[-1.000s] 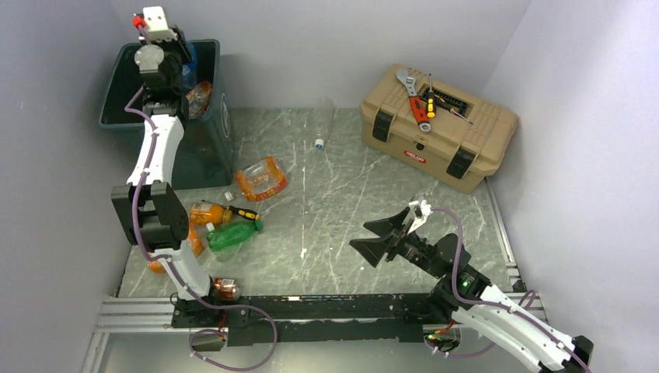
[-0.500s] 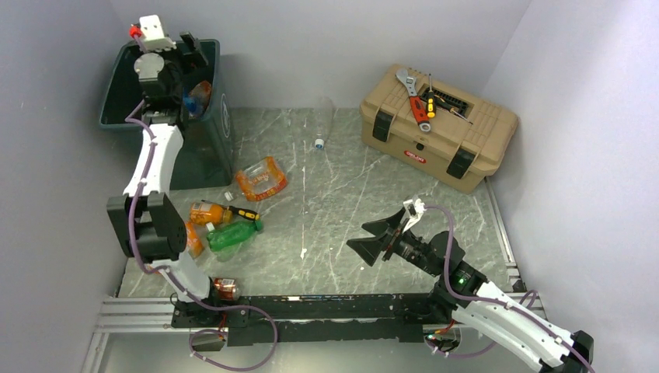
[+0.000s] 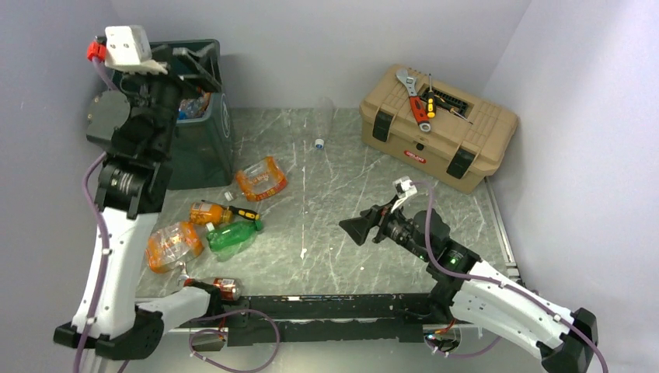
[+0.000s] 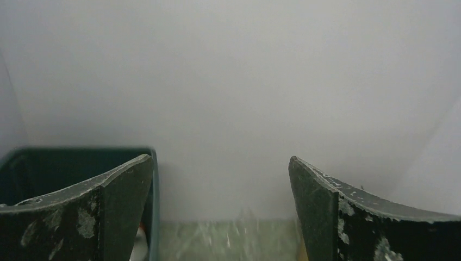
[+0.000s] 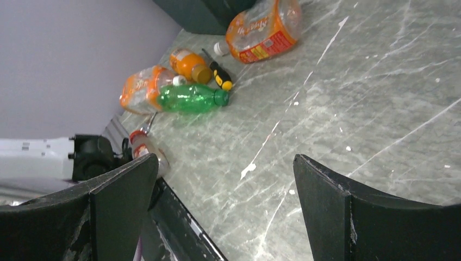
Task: Put the plastic bottles in the bin
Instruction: Pick up the plastic bottle from the corner of the board.
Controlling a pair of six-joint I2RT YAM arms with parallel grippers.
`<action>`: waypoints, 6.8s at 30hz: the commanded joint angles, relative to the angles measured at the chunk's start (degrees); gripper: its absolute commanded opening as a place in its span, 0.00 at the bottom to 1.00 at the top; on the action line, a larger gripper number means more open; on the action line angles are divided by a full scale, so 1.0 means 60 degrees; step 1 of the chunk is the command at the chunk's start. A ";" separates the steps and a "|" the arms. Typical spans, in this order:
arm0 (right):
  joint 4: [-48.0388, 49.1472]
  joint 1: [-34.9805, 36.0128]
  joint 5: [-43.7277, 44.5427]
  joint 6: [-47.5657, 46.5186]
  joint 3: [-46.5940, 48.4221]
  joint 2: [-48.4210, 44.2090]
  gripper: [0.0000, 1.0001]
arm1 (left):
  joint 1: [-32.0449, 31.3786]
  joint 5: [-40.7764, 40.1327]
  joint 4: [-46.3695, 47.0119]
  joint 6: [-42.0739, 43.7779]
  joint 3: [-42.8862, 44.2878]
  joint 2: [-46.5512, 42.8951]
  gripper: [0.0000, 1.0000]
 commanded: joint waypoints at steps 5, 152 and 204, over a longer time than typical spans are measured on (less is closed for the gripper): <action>0.0016 0.0008 0.2450 0.0022 0.0949 0.1145 1.00 | -0.1921 0.0067 -0.5194 0.0567 -0.0944 -0.0060 0.99; -0.9257 -0.0378 -0.3781 -0.3048 0.7387 0.3347 0.00 | -0.8706 0.1669 -0.3992 1.1117 -0.4215 0.1092 0.54; 0.3322 -0.0021 -0.2289 -0.0680 0.2058 0.0961 0.89 | -0.6011 0.4706 0.7053 -0.5291 -0.7152 -0.0338 0.34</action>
